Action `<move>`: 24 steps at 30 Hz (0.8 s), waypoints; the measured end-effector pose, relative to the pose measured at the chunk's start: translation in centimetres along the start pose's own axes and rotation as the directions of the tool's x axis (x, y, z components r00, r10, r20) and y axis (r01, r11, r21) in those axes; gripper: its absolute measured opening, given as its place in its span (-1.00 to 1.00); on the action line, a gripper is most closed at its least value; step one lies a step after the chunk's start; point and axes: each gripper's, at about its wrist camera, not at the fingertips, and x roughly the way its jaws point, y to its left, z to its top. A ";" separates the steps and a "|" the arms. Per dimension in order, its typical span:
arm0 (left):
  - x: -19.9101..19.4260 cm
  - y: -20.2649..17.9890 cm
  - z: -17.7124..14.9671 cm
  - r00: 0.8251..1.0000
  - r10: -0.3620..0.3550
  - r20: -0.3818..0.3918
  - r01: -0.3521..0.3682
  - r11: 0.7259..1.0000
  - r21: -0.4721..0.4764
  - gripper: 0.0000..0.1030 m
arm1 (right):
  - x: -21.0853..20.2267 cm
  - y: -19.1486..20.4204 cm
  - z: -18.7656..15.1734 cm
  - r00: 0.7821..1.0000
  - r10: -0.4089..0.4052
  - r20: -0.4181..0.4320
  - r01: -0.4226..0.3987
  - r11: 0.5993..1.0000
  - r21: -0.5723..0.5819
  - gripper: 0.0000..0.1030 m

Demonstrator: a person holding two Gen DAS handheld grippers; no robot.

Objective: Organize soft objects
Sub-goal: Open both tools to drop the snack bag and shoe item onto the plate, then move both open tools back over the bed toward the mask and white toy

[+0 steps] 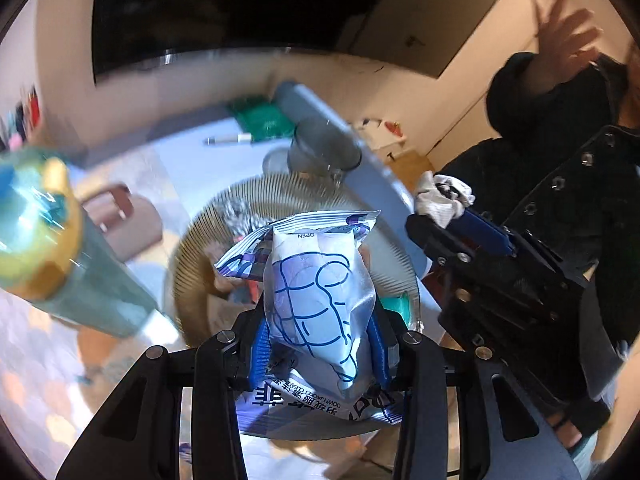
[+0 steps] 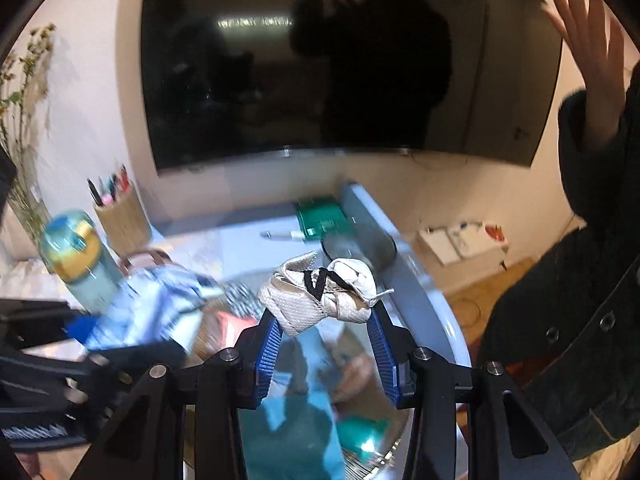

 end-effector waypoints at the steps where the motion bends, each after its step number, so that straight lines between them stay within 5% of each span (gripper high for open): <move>1: 0.4 -0.1 0.0 1.000 -0.002 -0.003 0.002 1.000 -0.006 -0.23 | 0.2 -0.3 -0.2 1.000 0.002 -0.005 -0.002 1.000 0.000 -0.19; 9: -1.3 -0.2 -0.6 0.999 -0.035 0.021 0.035 0.999 0.006 0.20 | 0.6 -0.3 -0.9 0.999 -0.032 0.006 0.032 0.999 -0.020 0.06; 24: -12.4 6.5 -3.9 0.986 -0.030 0.166 0.035 0.999 -0.022 0.22 | -5.3 3.0 -1.3 0.996 0.000 0.086 -0.006 0.998 0.069 0.07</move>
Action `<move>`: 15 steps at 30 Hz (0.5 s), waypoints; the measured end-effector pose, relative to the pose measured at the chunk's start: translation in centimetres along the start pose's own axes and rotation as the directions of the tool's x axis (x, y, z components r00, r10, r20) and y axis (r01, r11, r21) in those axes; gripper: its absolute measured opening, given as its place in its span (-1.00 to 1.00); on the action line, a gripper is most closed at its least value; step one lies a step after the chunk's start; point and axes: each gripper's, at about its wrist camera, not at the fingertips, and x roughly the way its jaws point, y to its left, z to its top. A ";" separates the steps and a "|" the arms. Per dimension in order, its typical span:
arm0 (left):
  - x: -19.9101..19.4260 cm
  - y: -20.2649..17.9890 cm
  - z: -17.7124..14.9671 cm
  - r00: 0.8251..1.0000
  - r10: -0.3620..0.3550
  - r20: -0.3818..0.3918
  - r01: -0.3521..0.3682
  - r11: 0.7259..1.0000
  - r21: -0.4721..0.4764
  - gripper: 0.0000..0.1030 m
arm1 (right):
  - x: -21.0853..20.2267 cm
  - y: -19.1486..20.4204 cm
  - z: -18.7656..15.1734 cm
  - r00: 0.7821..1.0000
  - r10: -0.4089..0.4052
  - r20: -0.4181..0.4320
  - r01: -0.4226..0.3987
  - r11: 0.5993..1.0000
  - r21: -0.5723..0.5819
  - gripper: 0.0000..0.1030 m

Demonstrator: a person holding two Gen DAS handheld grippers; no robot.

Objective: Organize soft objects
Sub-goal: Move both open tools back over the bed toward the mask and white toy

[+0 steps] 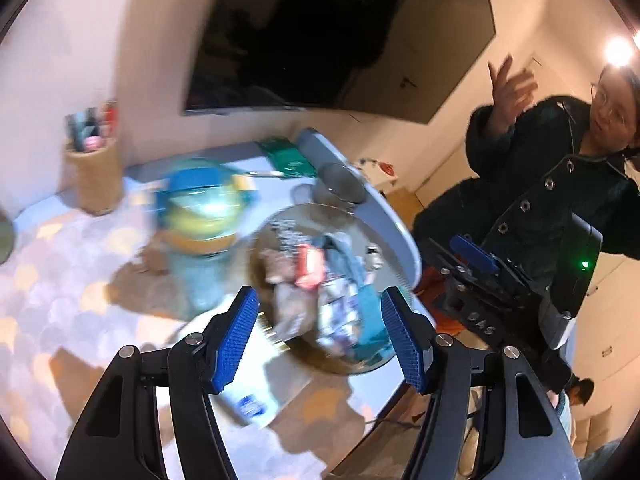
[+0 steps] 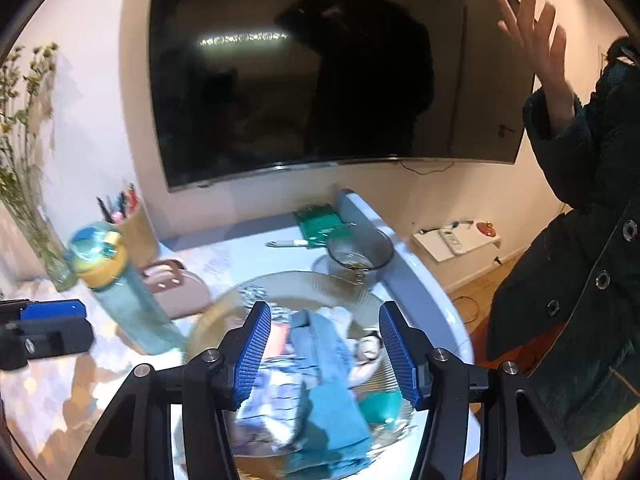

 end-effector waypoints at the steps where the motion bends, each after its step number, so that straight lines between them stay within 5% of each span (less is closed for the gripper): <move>1: -0.9 0.8 -0.3 1.000 0.017 0.008 -0.017 1.000 -0.006 0.23 | -0.5 0.7 -0.1 1.000 0.010 0.004 -0.010 1.000 -0.002 0.07; 15: -6.9 13.5 -7.4 0.987 0.147 -0.068 -0.157 0.972 -0.175 0.24 | -4.6 13.2 -4.4 0.987 0.155 -0.048 -0.159 0.983 -0.088 0.07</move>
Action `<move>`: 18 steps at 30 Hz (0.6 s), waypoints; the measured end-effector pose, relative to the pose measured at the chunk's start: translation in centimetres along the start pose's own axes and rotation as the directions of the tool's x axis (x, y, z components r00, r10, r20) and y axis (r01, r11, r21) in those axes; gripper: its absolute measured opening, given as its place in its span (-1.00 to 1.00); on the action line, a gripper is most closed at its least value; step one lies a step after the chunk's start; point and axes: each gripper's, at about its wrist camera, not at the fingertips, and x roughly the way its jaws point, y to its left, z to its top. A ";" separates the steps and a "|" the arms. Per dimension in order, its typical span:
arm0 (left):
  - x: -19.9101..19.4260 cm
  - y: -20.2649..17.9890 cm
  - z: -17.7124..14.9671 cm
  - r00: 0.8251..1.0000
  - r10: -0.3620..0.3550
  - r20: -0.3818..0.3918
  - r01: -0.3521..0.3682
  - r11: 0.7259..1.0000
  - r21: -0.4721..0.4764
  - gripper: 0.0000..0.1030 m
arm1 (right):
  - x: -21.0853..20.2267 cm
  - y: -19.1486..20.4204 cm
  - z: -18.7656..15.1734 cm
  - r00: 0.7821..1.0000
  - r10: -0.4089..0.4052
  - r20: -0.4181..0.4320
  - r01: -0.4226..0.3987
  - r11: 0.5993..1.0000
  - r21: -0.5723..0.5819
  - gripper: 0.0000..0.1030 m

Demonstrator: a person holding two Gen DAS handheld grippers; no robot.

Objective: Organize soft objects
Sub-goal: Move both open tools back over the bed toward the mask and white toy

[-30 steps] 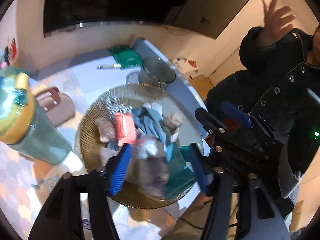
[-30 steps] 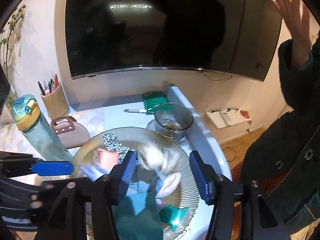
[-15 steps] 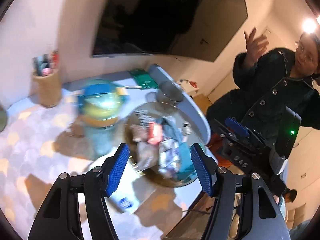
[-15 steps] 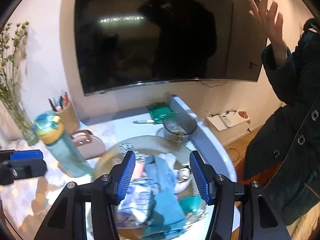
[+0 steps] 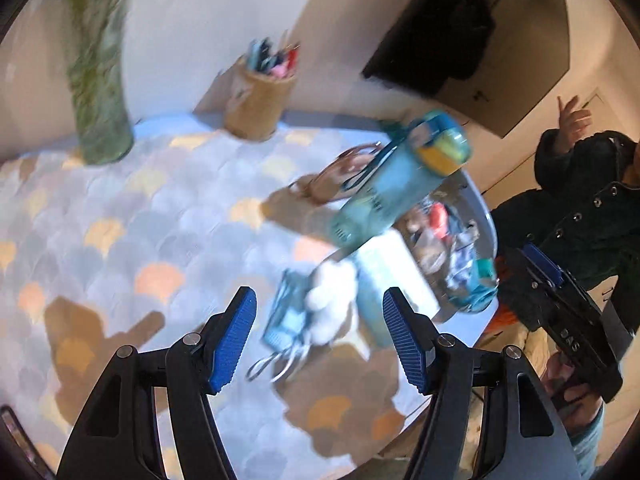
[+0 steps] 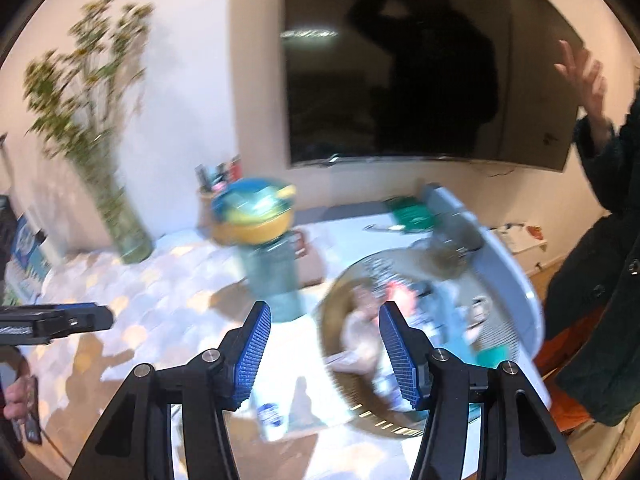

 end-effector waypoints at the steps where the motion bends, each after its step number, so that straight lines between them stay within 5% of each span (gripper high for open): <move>1: 0.0 0.4 -0.3 1.000 0.001 -0.005 -0.001 1.000 -0.005 0.24 | 0.1 0.6 -0.3 1.000 0.007 -0.007 -0.007 1.000 -0.008 0.07; 10: -0.6 2.7 -1.9 0.999 -0.009 0.048 0.012 0.998 -0.066 0.24 | -0.1 4.1 -1.5 0.999 0.041 -0.018 -0.042 0.996 -0.079 0.07; 13: -0.3 2.5 -2.2 0.998 0.007 0.058 -0.006 1.000 -0.006 0.29 | -0.4 3.5 -1.9 1.000 0.028 0.007 -0.027 0.997 -0.079 0.08; 18: 2.4 2.1 -3.6 1.000 0.019 -0.003 -0.018 0.997 0.077 0.41 | 0.0 2.4 -3.3 0.999 0.041 0.014 -0.040 0.997 -0.060 0.47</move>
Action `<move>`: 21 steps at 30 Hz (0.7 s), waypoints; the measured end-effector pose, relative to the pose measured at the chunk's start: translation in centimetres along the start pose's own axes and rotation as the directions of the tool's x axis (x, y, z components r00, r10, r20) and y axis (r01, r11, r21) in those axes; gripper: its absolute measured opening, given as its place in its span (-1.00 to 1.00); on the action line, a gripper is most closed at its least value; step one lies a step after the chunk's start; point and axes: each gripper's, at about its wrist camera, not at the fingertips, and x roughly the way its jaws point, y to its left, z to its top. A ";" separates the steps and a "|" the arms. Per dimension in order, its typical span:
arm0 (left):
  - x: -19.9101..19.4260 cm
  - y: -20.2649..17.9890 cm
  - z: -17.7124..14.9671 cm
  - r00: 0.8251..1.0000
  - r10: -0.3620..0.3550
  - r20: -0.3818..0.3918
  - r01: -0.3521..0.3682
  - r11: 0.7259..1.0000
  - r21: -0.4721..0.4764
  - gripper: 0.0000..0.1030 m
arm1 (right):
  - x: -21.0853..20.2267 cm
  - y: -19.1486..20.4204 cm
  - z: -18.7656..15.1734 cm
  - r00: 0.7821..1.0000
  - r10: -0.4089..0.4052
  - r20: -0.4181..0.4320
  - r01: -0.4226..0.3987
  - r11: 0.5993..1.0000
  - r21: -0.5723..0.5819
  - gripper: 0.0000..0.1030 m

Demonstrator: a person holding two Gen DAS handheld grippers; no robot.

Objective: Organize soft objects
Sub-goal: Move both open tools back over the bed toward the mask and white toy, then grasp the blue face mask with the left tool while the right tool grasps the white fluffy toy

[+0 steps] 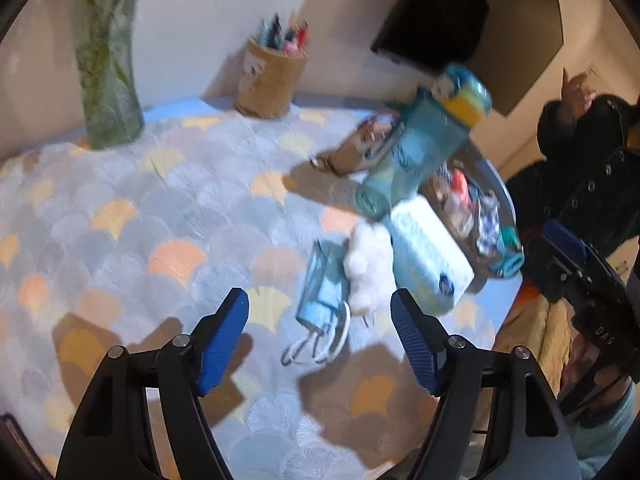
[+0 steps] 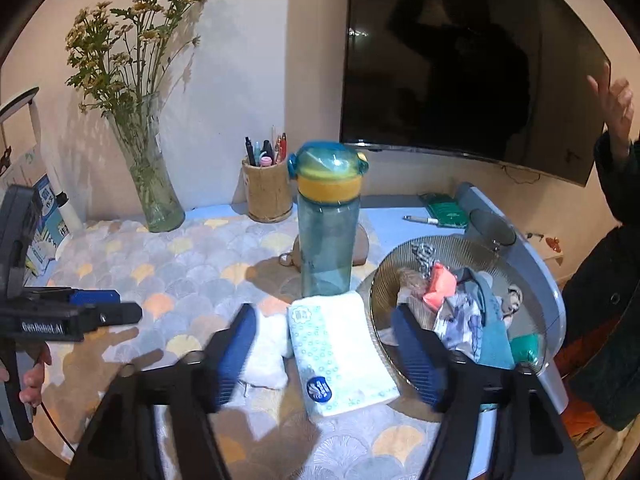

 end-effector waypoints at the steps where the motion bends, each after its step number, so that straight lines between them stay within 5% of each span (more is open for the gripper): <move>1: 0.7 0.1 -0.3 1.000 -0.008 -0.016 0.008 1.000 -0.011 0.41 | 0.2 0.0 -0.4 1.000 0.017 -0.002 -0.017 1.000 -0.004 0.47; 6: 5.4 0.4 -1.4 0.996 0.019 -0.092 -0.022 0.999 -0.028 0.41 | 1.8 0.8 -2.4 0.982 0.183 -0.038 -0.185 0.982 -0.042 0.47; 12: 8.1 0.3 -0.6 0.998 0.025 -0.056 -0.026 1.000 -0.010 0.34 | 4.7 3.6 -4.8 0.943 0.302 -0.136 -0.319 0.940 -0.123 0.47; 15: 9.5 0.1 -0.7 0.985 0.158 -0.071 -0.153 0.986 0.069 -0.16 | 7.3 5.4 -5.6 0.946 0.269 -0.178 -0.302 0.934 -0.193 0.47; 18: 10.4 0.9 -0.8 0.990 0.091 -0.107 -0.089 0.996 0.019 -0.24 | 9.6 6.4 -5.8 0.970 0.166 -0.177 -0.206 0.948 -0.243 0.47; 21: 10.6 1.3 -0.3 0.993 0.046 -0.112 -0.047 0.999 -0.004 -0.30 | 11.7 6.1 -5.6 0.963 0.169 -0.212 -0.213 0.955 -0.205 0.46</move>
